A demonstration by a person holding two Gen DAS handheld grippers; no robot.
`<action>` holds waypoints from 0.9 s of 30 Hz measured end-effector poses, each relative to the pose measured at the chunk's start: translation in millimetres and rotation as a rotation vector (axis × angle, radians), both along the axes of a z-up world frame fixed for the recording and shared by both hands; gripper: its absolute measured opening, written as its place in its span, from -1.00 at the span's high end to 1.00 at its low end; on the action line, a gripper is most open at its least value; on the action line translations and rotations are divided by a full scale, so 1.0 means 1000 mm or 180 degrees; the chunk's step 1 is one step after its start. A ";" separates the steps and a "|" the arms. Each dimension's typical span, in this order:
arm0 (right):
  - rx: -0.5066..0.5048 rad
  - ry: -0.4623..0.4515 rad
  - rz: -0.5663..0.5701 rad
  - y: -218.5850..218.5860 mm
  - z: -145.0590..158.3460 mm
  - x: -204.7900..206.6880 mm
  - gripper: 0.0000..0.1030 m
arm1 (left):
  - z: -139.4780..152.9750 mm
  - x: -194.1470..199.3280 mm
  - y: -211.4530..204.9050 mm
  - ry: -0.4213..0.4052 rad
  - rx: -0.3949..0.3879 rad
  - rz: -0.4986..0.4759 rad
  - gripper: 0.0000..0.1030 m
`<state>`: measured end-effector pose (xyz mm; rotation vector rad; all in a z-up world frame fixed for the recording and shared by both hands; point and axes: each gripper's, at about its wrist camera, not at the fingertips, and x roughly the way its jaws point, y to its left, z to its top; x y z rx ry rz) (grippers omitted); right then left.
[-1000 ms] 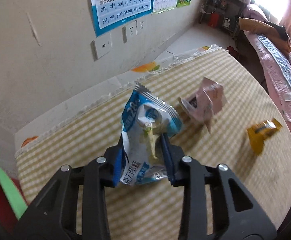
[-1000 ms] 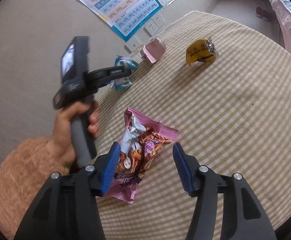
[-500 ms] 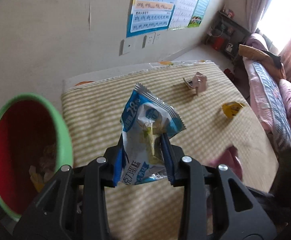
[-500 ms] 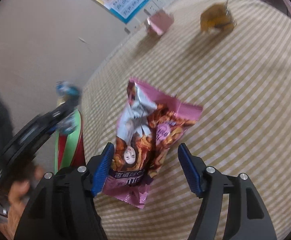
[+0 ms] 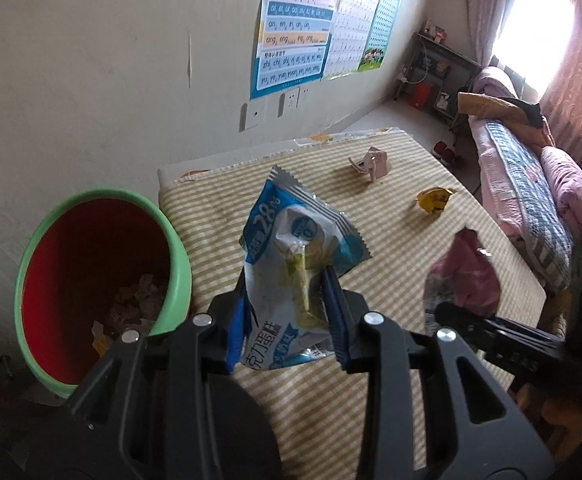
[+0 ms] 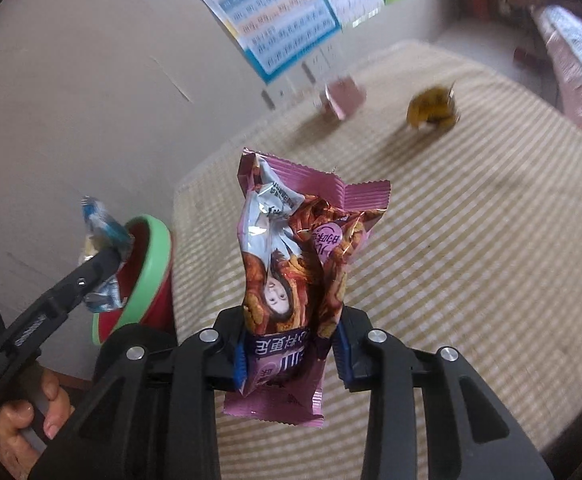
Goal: Collect trash
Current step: 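Carry the pink wrapper and blue-white bag over the red bucket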
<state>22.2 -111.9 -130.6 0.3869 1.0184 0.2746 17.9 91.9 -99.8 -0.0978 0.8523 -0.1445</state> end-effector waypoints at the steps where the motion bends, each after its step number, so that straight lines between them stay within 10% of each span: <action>1: -0.0007 -0.0042 -0.0019 0.002 0.005 -0.006 0.37 | 0.002 -0.002 0.001 -0.0017 -0.0007 -0.0005 0.34; 13: -0.0001 -0.0367 -0.0175 0.010 0.066 -0.050 0.36 | 0.017 -0.018 0.017 -0.0177 -0.0111 0.0041 0.34; 27: -0.0057 -0.0325 -0.0182 0.020 0.068 -0.043 0.36 | 0.012 -0.018 0.025 -0.0104 -0.0160 0.0011 0.34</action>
